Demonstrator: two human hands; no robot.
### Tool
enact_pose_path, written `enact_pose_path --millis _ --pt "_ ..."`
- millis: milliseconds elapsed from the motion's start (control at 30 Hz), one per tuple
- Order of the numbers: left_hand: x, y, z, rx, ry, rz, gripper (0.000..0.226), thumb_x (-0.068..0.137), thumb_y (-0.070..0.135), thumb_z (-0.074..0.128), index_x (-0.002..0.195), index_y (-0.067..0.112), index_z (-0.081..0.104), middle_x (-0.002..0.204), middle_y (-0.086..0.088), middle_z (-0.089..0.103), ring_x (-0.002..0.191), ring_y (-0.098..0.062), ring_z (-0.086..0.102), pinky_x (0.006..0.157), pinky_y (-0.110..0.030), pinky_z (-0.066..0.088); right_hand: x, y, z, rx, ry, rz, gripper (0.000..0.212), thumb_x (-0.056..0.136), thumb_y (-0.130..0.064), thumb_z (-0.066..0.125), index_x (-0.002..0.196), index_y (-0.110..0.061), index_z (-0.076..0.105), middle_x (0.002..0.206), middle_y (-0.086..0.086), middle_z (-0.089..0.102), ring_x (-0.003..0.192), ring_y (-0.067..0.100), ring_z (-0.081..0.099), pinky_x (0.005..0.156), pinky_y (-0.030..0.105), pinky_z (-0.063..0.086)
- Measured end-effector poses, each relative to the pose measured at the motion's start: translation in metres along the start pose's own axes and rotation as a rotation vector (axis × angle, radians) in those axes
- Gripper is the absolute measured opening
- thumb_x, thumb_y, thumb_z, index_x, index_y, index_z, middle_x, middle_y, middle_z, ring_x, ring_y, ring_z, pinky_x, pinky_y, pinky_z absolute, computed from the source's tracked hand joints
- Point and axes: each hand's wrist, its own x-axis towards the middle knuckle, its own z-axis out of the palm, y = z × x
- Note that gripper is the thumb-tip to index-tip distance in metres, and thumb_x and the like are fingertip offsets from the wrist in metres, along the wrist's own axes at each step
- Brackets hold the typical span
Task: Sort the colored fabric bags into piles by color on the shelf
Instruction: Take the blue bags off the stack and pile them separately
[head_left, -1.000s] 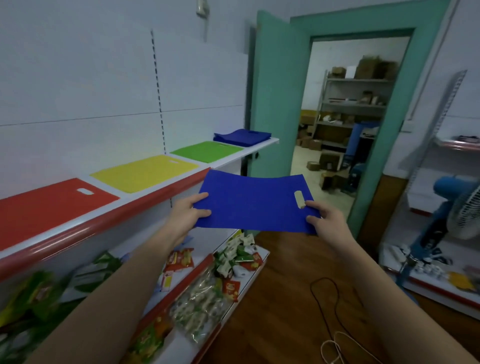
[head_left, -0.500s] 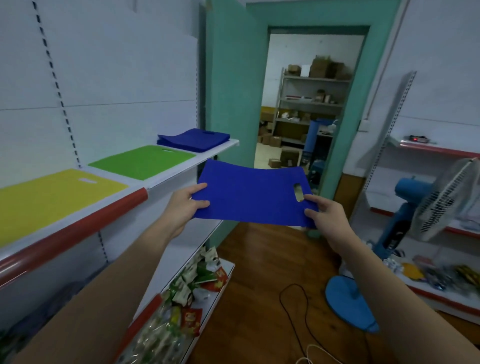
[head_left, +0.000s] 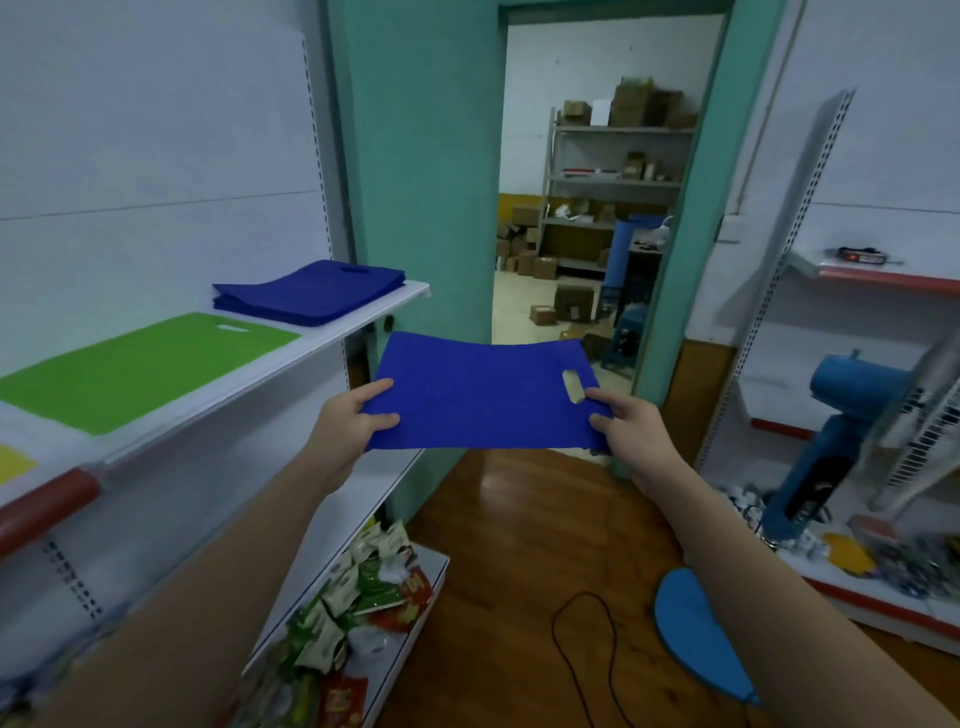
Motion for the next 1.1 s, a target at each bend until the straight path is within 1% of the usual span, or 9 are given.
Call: enact_pose_path --millis 167,300,400,500,633,767,833,933,1100 --pt "0.045 0.003 0.034 -0.070 0.071 -0.009 0.057 0.090 -0.005 0.063 0.141 0.017 0.051 0.140 -0.006 0.050 0.115 -0.027 0.060 0.092 -0.040 0.054 0.071 0.002 -0.015 0.055 -0.051 -0.009 0.038 0.100 -0.003 0.046 0.135 -0.015 0.056 0.129 0.002 0.045 0.086 0.017 0.064 0.055 0.022 0.055" --pt "0.075 0.008 0.041 -0.079 0.122 0.003 0.056 0.090 -0.003 0.064 0.141 0.018 0.052 0.141 -0.004 0.051 0.115 -0.025 0.060 0.086 -0.033 0.054 0.128 -0.004 -0.011 0.071 -0.099 -0.033 0.039 0.099 0.000 0.044 0.132 -0.015 0.058 0.127 0.001 0.047 0.093 0.021 0.064 0.058 0.025 0.054" --pt "0.101 0.013 0.033 -0.071 0.190 0.005 0.055 0.089 0.000 0.066 0.139 0.021 0.054 0.140 -0.003 0.053 0.115 -0.024 0.061 0.092 -0.039 0.054 0.170 -0.016 0.007 0.085 -0.148 -0.052 0.039 0.099 0.002 0.042 0.130 -0.013 0.059 0.122 0.000 0.049 0.091 0.019 0.063 0.059 0.028 0.054" --pt "0.130 0.018 0.018 -0.098 0.245 0.017 0.055 0.090 -0.002 0.064 0.141 0.017 0.053 0.138 -0.002 0.055 0.115 -0.022 0.062 0.095 -0.039 0.053 0.214 -0.028 0.034 0.106 -0.199 -0.076 0.037 0.099 0.003 0.041 0.128 -0.012 0.059 0.109 -0.008 0.054 0.085 0.014 0.062 0.054 0.023 0.052" --pt "0.173 0.020 -0.004 -0.038 0.372 0.070 0.055 0.087 -0.005 0.066 0.138 0.013 0.055 0.136 0.000 0.057 0.114 -0.018 0.061 0.096 -0.034 0.052 0.272 -0.047 0.079 0.122 -0.272 -0.109 0.036 0.100 0.002 0.043 0.128 -0.013 0.059 0.123 0.000 0.052 0.087 0.014 0.062 0.051 0.020 0.051" --pt "0.213 0.030 -0.028 0.106 0.520 0.128 0.054 0.086 -0.002 0.069 0.137 0.014 0.057 0.130 0.005 0.055 0.107 -0.012 0.057 0.079 -0.013 0.049 0.330 -0.071 0.124 0.143 -0.343 -0.158 0.035 0.099 0.000 0.045 0.128 -0.014 0.060 0.122 0.000 0.056 0.094 0.019 0.065 0.060 0.027 0.054" --pt "0.232 0.034 -0.041 0.152 0.598 0.131 0.054 0.086 -0.002 0.069 0.137 0.014 0.056 0.127 0.004 0.055 0.103 -0.012 0.056 0.067 -0.006 0.047 0.360 -0.085 0.151 0.129 -0.387 -0.194 0.037 0.098 0.002 0.045 0.128 -0.012 0.060 0.123 0.003 0.059 0.091 0.018 0.065 0.057 0.024 0.053" --pt "0.255 0.041 -0.065 0.238 0.690 0.108 0.057 0.086 -0.002 0.070 0.139 0.012 0.055 0.135 -0.004 0.057 0.105 -0.014 0.058 0.081 -0.016 0.048 0.405 -0.105 0.197 0.111 -0.457 -0.247 0.038 0.096 0.005 0.046 0.127 -0.011 0.061 0.124 0.007 0.062 0.086 0.016 0.064 0.051 0.019 0.051" --pt "0.276 0.051 -0.098 0.338 0.808 0.008 0.062 0.083 -0.001 0.072 0.141 0.007 0.051 0.135 -0.009 0.057 0.103 -0.020 0.061 0.091 -0.029 0.051 0.463 -0.129 0.273 0.065 -0.573 -0.327 0.038 0.092 0.009 0.048 0.123 -0.007 0.064 0.120 0.014 0.065 0.078 0.018 0.063 0.051 0.020 0.052"
